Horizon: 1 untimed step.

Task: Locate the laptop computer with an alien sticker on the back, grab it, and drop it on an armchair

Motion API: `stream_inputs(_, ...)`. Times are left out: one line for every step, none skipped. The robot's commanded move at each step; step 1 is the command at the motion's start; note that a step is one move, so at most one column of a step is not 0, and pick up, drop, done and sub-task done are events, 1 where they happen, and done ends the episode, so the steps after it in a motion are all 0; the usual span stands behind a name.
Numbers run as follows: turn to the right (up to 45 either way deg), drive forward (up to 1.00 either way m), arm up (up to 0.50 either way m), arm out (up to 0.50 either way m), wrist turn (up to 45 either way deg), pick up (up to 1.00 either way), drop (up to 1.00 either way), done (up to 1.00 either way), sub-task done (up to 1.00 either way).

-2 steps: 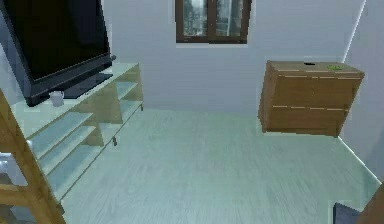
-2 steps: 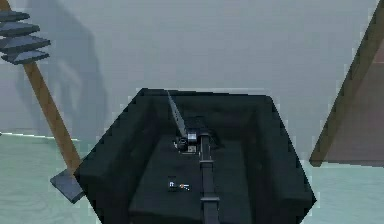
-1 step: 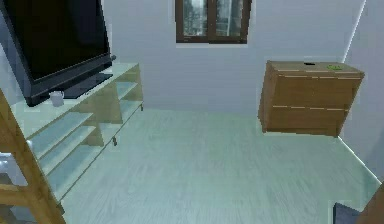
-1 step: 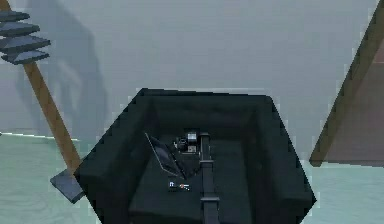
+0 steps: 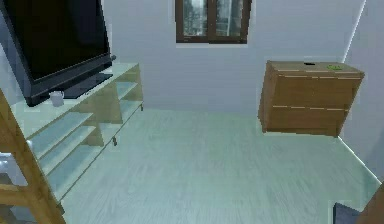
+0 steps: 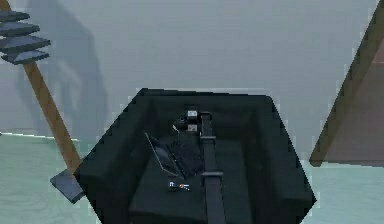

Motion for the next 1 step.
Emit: stream_inputs(0.0, 0.0, 0.0, -0.08, 0.0, 0.0, 0.0, 0.0, 0.0)
